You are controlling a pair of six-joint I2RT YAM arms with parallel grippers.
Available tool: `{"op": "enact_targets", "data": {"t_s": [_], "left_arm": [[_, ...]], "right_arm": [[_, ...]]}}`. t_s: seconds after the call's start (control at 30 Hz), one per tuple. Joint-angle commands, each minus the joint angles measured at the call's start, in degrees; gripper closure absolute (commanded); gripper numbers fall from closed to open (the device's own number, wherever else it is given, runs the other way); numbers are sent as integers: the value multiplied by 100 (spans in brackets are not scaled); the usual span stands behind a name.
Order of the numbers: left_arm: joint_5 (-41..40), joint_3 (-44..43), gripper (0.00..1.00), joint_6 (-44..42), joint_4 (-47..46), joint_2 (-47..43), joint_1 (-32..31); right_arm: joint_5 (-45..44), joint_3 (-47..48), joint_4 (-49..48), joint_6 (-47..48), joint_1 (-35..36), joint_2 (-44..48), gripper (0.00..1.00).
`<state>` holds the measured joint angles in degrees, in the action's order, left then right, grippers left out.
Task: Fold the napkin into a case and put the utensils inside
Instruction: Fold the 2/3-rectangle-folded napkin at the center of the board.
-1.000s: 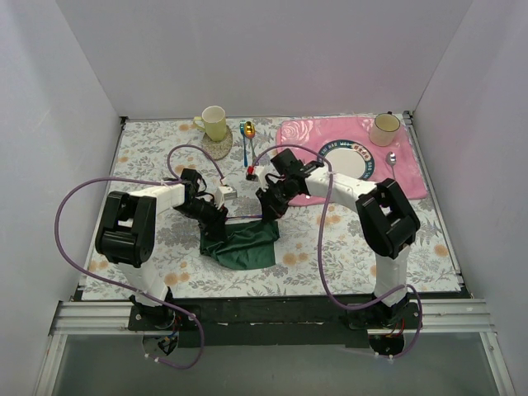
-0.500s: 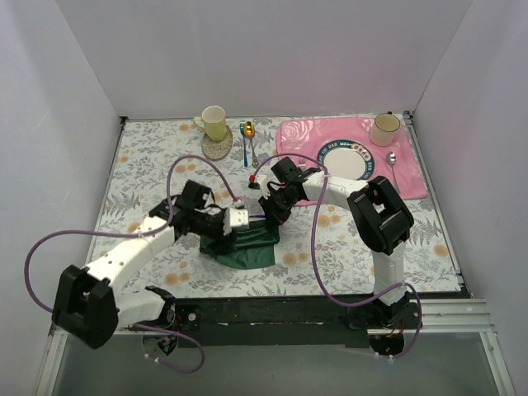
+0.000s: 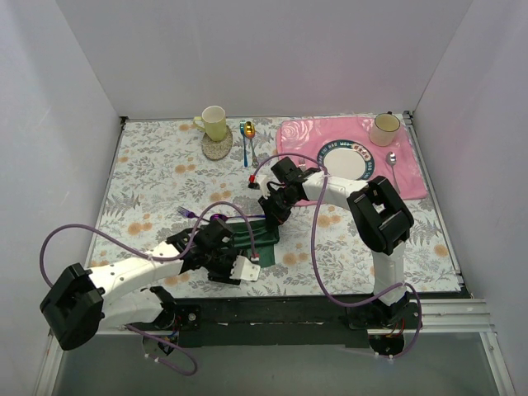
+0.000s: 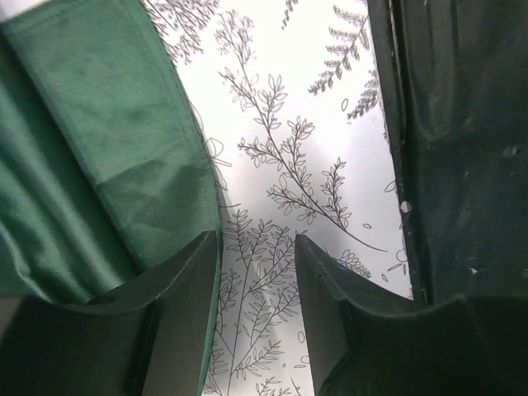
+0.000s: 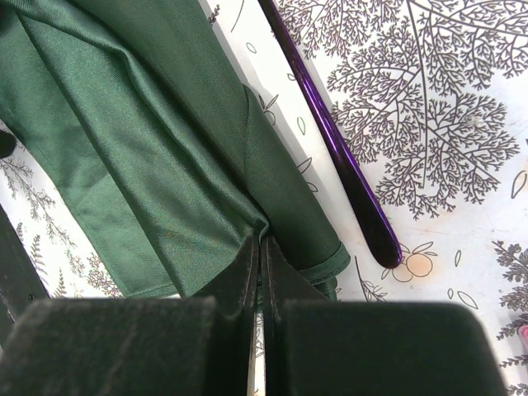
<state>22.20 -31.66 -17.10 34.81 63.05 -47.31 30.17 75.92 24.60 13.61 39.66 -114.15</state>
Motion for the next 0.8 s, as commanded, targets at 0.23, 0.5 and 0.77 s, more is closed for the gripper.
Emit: {"op": "enact_targets", "data": {"t_s": [0.23, 0.5, 0.77], "left_arm": [[-1077, 503, 67, -293, -1248, 50, -296], [-744, 293, 100, 152, -1345, -196, -296], [346, -489, 100, 972, -967, 347, 1036]], "right_arm": [[-222, -77, -52, 186, 24, -46, 99], [-205, -42, -43, 213, 24, -46, 99], [-214, -42, -8, 283, 24, -20, 99]]}}
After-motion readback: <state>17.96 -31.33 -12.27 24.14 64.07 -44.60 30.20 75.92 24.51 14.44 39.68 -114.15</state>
